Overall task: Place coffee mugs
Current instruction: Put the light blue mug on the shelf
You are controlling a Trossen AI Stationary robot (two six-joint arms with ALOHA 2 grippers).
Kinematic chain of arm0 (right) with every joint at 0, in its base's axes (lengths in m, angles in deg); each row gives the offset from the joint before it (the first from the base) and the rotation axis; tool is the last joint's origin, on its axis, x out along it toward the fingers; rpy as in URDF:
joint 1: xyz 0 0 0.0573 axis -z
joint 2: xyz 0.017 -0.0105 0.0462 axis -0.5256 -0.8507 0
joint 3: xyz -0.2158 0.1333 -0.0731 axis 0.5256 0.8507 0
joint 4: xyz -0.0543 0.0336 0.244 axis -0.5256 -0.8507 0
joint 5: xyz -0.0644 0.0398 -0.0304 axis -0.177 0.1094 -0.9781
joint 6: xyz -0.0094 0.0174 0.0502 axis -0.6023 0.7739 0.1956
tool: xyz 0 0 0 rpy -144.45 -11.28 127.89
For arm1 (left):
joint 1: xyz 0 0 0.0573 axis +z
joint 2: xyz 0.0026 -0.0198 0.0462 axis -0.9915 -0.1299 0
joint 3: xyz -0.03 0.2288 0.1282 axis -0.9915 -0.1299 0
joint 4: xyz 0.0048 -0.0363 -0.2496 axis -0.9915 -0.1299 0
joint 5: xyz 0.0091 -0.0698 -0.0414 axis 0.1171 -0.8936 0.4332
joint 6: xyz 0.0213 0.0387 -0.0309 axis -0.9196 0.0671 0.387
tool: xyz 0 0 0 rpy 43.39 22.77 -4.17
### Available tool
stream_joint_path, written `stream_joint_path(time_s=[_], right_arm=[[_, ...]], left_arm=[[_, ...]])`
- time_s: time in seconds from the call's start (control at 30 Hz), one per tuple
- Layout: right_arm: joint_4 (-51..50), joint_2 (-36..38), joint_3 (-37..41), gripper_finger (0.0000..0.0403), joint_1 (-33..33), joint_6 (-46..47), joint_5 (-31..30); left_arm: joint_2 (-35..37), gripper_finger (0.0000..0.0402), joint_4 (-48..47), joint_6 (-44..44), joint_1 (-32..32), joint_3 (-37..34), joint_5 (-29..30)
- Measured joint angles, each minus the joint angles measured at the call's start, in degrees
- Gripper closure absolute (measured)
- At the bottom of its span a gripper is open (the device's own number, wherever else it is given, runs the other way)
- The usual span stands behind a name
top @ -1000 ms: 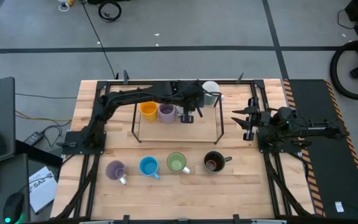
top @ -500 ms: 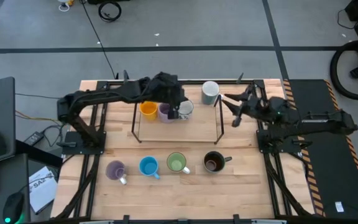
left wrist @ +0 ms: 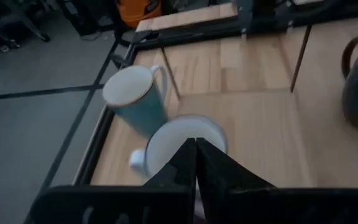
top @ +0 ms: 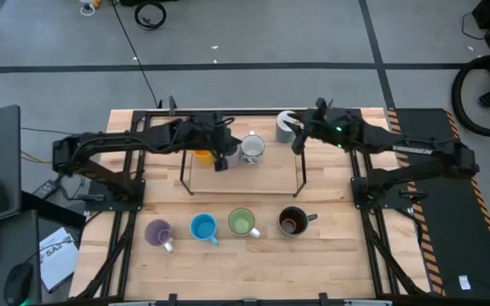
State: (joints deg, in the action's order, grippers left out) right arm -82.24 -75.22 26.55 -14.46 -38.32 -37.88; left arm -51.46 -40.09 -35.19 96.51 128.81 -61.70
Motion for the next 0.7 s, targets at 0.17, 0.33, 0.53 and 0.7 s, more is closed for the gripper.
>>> stream_joint_path(time_s=[0.17, 0.33, 0.53, 0.7], right_arm=[[-8.0, -7.3, -5.8, 0.0280, 3.7, 2.8, 4.4], [-16.5, -14.0, -11.9, 0.0280, 6.8, 3.9, 7.3], [-24.9, -21.3, -19.1, 0.0280, 9.9, 3.9, 7.6], [-32.7, -27.4, -26.7, 0.0272, 13.9, 2.9, 10.6]], left_arm=[[4.9, 0.0388, 7.8, -0.4, 0.1, -7.0, 0.1], [8.7, 0.0388, 11.5, 1.7, -0.1, -12.6, 0.1], [12.1, 0.0388, 11.6, 3.7, -0.5, -17.2, 0.2], [13.8, 0.0388, 11.6, 5.6, -0.4, -19.0, 0.5]])
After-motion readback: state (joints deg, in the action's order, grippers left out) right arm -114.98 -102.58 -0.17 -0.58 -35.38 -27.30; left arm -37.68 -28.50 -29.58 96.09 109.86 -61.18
